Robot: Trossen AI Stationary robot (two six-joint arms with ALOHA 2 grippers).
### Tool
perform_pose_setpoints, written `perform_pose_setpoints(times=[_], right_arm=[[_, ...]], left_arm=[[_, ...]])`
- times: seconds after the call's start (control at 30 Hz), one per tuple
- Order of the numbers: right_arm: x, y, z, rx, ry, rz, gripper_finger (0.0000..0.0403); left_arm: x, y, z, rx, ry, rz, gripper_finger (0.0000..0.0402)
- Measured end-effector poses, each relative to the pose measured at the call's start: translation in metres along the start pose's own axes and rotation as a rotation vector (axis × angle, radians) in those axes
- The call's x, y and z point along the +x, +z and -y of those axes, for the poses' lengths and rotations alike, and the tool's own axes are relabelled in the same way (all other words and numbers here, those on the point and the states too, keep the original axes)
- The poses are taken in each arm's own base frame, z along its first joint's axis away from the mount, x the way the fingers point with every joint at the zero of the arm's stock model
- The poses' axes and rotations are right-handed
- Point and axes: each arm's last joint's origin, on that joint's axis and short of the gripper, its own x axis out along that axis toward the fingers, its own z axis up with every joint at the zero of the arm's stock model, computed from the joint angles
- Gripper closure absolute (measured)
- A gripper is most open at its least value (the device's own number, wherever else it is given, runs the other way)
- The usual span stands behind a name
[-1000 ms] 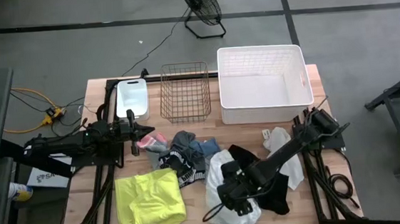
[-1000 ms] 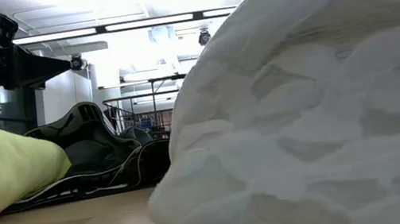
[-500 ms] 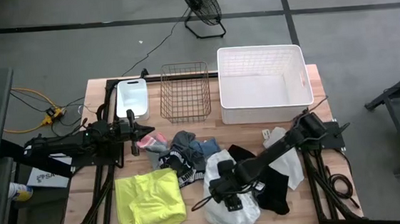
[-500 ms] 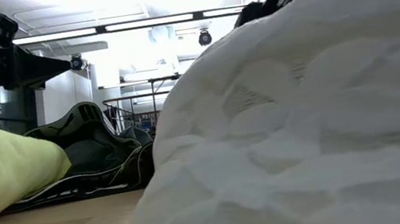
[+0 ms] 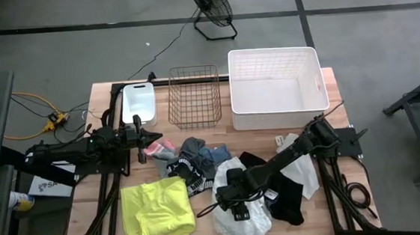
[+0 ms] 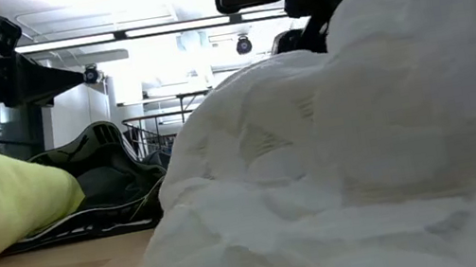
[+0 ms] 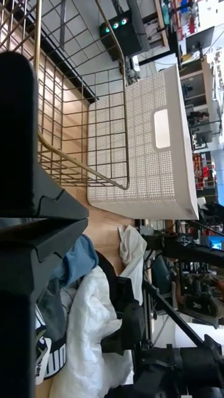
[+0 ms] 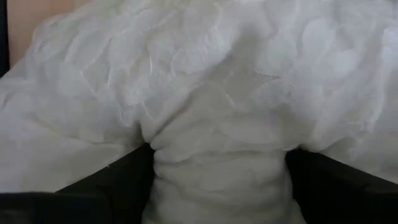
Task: Pick & Place Cloths
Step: Put the white shirt into the right white bin
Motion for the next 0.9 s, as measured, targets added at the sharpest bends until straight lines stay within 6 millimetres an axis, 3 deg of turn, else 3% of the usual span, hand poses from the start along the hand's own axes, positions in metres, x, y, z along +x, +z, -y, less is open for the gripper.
perform_pose_setpoints(times=[0.33, 0.77, 0.9], right_arm=[[0.003, -0.001, 0.002, 0.116, -0.015, -0.010, 0.0170], [-0.002, 0.000, 0.003, 0.291, 0.060, -0.048, 0.0329], [-0.018, 0.001, 0.004, 0.350, 0.095, -0.029, 0.0333]], left_arm=[[0.000, 0.000, 0.000, 0.000, 0.000, 0.000, 0.0402], [0.000, 0.000, 0.000, 0.000, -0.001, 0.000, 0.0402], [0.000, 0.000, 0.000, 0.000, 0.000, 0.000, 0.0402]])
